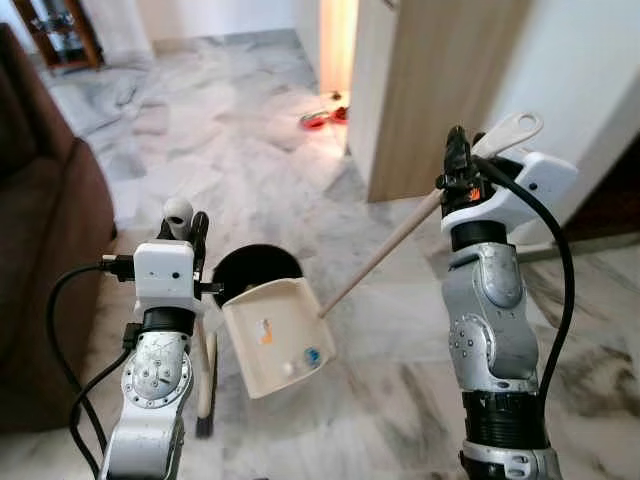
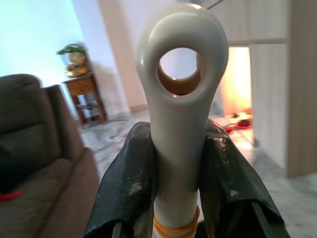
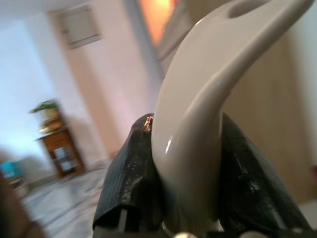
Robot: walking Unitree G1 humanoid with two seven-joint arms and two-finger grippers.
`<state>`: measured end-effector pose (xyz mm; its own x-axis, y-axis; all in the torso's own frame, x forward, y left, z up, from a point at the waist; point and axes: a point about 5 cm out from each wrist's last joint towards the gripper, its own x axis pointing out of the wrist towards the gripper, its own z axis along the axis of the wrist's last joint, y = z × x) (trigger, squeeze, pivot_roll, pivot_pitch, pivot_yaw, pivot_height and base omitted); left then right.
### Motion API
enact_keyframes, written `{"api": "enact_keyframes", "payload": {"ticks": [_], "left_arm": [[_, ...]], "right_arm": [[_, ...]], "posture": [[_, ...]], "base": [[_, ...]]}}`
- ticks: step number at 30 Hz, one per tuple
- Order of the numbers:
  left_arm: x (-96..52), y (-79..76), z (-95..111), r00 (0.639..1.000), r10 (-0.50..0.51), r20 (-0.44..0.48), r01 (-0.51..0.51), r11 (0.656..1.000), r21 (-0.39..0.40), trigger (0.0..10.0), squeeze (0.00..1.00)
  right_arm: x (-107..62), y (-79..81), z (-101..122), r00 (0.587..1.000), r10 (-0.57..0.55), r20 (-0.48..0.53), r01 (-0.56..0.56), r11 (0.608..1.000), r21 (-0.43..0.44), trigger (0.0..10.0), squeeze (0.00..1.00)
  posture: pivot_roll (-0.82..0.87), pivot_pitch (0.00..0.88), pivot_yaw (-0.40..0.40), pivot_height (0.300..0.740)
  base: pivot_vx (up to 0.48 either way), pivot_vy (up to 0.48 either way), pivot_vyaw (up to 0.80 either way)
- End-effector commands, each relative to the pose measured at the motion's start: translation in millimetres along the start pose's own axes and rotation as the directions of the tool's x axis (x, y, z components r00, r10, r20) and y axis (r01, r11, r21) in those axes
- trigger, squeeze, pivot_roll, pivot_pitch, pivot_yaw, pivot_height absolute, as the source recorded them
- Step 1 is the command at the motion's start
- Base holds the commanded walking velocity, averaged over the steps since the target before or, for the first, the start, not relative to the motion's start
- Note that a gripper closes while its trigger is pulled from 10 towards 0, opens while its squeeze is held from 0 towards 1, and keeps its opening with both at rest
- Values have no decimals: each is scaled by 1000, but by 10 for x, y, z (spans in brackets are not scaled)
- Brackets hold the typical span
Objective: Sweep floor
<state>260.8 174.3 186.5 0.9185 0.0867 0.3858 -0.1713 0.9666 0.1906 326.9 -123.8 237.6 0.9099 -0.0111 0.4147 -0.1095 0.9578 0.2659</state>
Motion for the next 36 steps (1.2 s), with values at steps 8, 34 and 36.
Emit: {"api": "enact_keyframes", "payload": {"ticks": [8,34,36], "left_arm": [[3,23,82,999,0,47,-1,1000,29,10000,0],[5,47,105,998,14,60,-16,999,31,10000,0],[8,43,111,998,14,62,-16,999,30,10000,0]], "right_arm": [[34,55,152,997,1,79,-8,995,95,10000,0],[142,94,451,978,-22,210,-9,990,144,10000,0],[150,106,489,974,-21,224,-13,988,151,10000,0]], "posture": [[40,95,46,740],[44,101,43,740],[44,101,43,740]], "base": [[374,0,0],[375,0,0],[375,0,0]]}}
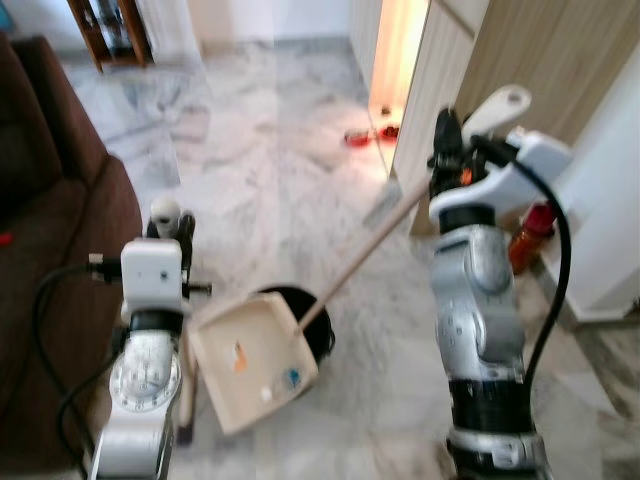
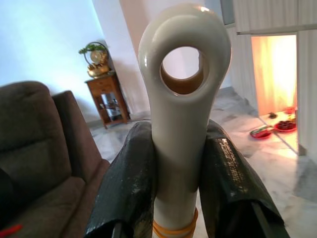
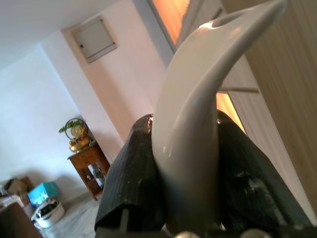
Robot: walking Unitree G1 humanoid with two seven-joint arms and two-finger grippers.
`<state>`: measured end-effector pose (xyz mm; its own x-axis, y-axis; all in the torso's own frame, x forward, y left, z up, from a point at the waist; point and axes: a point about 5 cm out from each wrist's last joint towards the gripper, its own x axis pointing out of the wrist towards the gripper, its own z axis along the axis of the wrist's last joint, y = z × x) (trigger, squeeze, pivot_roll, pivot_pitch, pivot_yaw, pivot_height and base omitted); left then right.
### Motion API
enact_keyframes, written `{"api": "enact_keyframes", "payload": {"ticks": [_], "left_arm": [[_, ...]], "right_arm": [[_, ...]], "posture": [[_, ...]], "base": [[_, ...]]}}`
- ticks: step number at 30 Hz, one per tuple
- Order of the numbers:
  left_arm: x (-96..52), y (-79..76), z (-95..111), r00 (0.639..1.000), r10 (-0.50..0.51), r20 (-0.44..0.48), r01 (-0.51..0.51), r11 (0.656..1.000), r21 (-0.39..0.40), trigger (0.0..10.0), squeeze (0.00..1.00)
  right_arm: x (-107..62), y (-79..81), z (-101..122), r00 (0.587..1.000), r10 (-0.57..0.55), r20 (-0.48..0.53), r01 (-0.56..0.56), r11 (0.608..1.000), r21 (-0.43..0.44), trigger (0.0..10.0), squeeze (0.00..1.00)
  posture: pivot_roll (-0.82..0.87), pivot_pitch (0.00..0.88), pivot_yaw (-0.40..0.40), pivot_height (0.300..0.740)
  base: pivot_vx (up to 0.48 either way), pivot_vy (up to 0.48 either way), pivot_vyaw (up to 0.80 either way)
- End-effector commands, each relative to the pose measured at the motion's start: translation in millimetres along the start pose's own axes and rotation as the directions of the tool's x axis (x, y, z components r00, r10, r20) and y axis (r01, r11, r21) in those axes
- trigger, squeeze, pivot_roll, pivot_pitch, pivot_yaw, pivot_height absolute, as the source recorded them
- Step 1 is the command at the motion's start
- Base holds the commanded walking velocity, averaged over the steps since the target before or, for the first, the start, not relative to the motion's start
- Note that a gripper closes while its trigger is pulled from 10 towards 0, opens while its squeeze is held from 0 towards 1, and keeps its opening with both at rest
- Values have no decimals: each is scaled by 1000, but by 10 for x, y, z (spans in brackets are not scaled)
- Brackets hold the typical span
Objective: Sweep floor
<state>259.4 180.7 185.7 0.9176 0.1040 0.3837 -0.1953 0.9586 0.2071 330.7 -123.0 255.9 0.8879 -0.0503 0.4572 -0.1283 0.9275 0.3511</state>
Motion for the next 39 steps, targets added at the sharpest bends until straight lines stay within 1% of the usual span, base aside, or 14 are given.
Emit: {"api": "enact_keyframes", "payload": {"ticks": [1,2,4,5,6,7,15,31,39], "left_arm": [[17,-17,130,998,-1,69,1,1000,4,10000,0],[17,-18,131,998,-1,69,1,1000,3,10000,0],[16,-19,135,997,-1,71,1,1000,0,10000,0],[16,-19,135,997,-1,71,1,1000,0,10000,0],[17,-19,145,997,-3,76,3,1000,-6,10000,0],[18,-19,149,997,-3,78,3,1000,-8,10000,0],[13,-71,168,995,-29,93,32,999,-31,10000,0],[-4,-85,148,996,-37,80,40,998,-38,10000,0],[-12,-88,142,997,-38,74,41,998,-42,10000,0]], "right_arm": [[62,89,348,985,17,171,-28,998,64,10000,0],[65,91,355,985,17,173,-29,998,64,10000,0],[100,119,453,979,22,203,-38,996,75,10000,0],[100,119,453,979,22,203,-38,996,75,10000,0],[128,148,538,973,27,228,-46,996,81,10000,0],[135,154,560,972,27,234,-48,995,83,10000,0],[186,172,694,959,35,282,-63,994,92,10000,0],[146,187,587,970,43,240,-67,993,95,10000,0],[108,278,549,970,90,228,-107,992,64,10000,0]], "posture": [[44,101,43,740],[44,101,43,740],[42,102,43,740],[42,102,43,740],[42,102,43,740],[42,102,43,740],[42,102,43,740],[40,103,38,740],[42,108,36,740]], "base": [[371,0,0],[371,0,0],[377,0,0],[379,0,0],[375,0,0],[375,0,0],[0,0,0],[0,0,0],[0,0,0]]}}
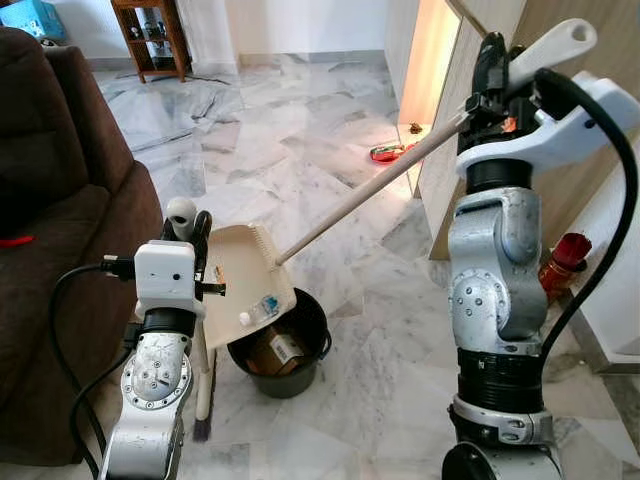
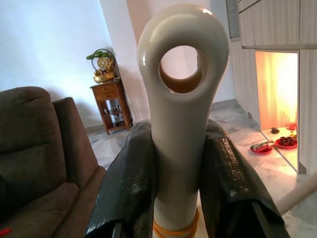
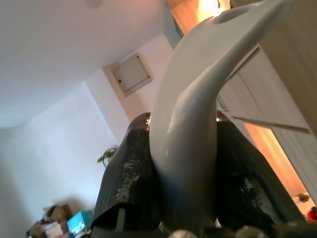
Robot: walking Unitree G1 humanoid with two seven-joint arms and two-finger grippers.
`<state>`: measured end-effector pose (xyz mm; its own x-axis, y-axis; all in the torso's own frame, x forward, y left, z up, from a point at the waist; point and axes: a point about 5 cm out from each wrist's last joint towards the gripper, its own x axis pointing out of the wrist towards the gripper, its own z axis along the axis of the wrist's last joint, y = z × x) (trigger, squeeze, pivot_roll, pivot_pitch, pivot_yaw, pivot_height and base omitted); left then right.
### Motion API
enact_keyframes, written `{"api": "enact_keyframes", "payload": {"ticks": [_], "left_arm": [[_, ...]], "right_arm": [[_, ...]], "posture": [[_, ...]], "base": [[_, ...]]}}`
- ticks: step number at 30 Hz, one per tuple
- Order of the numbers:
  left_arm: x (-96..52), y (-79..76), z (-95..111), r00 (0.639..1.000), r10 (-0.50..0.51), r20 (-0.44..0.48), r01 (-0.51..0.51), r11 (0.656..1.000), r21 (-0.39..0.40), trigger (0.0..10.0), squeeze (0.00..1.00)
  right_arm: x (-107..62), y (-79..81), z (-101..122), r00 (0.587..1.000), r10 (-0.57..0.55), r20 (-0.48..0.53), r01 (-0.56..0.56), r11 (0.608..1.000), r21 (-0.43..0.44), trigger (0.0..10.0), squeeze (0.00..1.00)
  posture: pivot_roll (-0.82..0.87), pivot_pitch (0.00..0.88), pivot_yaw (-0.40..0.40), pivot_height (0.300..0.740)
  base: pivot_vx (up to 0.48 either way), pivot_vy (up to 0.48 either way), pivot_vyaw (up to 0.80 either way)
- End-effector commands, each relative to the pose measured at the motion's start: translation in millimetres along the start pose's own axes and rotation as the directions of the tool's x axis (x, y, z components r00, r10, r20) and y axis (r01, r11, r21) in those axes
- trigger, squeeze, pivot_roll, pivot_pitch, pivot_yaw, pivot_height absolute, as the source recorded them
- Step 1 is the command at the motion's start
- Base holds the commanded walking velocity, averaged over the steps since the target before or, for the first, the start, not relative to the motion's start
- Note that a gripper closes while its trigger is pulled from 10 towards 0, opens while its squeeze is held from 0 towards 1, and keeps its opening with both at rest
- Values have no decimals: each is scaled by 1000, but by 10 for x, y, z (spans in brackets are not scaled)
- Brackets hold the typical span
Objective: Sweep floor
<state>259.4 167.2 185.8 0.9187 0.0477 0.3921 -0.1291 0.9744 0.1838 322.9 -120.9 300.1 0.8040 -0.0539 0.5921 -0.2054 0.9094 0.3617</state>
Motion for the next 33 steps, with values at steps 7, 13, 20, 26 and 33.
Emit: {"api": "enact_keyframes", "payload": {"ticks": [7,13,20,26,33], "left_arm": [[-3,39,105,999,13,49,-14,1000,8,10000,0],[-3,39,103,999,13,48,-13,1000,8,10000,0],[-2,42,104,999,13,49,-14,1000,10,10000,0],[-2,38,105,999,12,50,-13,1000,10,10000,0],[-1,41,111,999,15,52,-15,1000,12,10000,0]], "right_arm": [[-2,82,139,997,36,68,-37,999,14,10000,0],[-5,70,126,998,33,62,-34,999,10,10000,0],[-7,70,120,998,34,59,-35,999,9,10000,0],[-8,69,117,998,35,56,-36,999,8,10000,0],[-6,71,111,998,37,53,-37,999,8,10000,0]], "posture": [[42,111,36,740],[43,111,36,740],[43,111,36,740],[42,111,37,740],[44,112,36,740]], "base": [[200,0,0],[289,0,0],[306,0,0],[328,0,0],[333,0,0]]}}
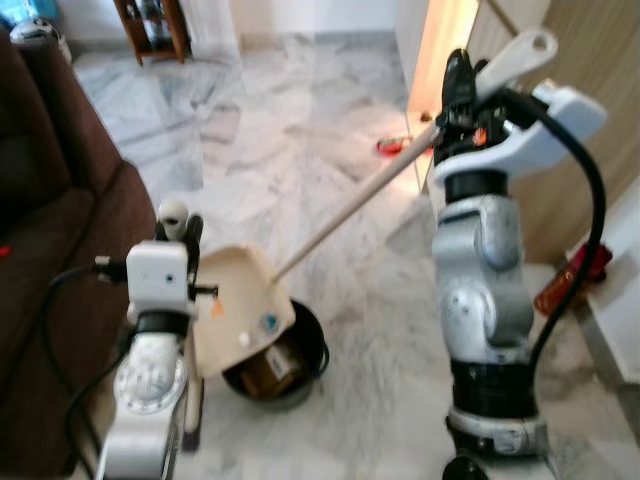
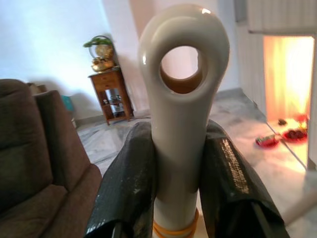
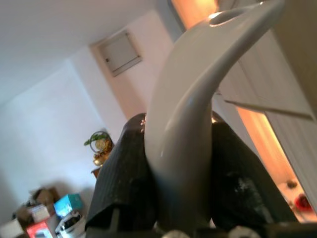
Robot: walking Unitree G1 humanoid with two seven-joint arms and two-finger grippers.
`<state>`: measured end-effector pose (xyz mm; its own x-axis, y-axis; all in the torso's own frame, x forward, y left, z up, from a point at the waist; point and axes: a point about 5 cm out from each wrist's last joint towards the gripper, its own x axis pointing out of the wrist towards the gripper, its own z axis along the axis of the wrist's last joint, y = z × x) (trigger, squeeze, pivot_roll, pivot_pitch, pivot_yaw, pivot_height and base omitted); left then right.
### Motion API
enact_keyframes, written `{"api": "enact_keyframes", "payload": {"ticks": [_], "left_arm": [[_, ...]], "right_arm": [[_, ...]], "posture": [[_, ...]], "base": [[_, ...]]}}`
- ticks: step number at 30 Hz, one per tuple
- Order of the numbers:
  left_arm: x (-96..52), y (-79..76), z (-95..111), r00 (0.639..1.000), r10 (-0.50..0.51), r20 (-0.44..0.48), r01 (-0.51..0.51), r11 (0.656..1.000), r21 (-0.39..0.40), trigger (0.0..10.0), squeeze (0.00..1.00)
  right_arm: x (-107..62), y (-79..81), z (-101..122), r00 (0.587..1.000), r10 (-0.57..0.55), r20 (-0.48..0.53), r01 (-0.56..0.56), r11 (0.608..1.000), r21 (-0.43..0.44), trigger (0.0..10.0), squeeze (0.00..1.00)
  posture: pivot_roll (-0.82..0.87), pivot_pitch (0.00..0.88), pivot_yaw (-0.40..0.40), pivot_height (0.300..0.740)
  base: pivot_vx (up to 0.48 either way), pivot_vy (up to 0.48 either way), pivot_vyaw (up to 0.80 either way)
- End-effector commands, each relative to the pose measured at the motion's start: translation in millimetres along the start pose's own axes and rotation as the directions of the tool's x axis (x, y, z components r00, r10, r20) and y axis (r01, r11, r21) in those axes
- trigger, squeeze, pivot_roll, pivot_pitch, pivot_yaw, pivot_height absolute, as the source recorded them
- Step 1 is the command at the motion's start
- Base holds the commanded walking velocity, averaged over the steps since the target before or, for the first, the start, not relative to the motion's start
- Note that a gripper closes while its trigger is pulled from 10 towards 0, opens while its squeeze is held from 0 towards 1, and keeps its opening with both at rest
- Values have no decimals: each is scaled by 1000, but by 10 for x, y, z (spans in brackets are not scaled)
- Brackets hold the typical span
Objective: Sweep floor
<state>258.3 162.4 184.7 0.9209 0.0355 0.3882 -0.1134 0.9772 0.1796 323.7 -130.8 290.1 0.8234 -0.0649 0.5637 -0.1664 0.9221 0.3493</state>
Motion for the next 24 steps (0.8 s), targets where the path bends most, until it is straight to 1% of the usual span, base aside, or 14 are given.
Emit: {"api": "enact_keyframes", "payload": {"ticks": [1,4,18,24], "left_arm": [[14,87,107,998,27,54,-28,999,23,10000,0],[13,86,108,998,26,55,-28,999,22,10000,0],[11,78,114,998,18,65,-19,1000,19,10000,0],[10,73,117,998,16,66,-18,1000,19,10000,0]], "right_arm": [[33,196,154,995,58,81,-62,997,43,10000,0],[32,197,154,995,59,81,-63,997,43,10000,0],[8,223,144,994,72,79,-76,996,46,10000,0],[-56,251,114,995,78,65,-83,995,64,10000,0]], "posture": [[44,112,36,740],[43,113,36,740],[41,112,38,740],[41,112,38,740]], "base": [[330,0,0],[331,0,0],[0,0,0],[0,0,0]]}}
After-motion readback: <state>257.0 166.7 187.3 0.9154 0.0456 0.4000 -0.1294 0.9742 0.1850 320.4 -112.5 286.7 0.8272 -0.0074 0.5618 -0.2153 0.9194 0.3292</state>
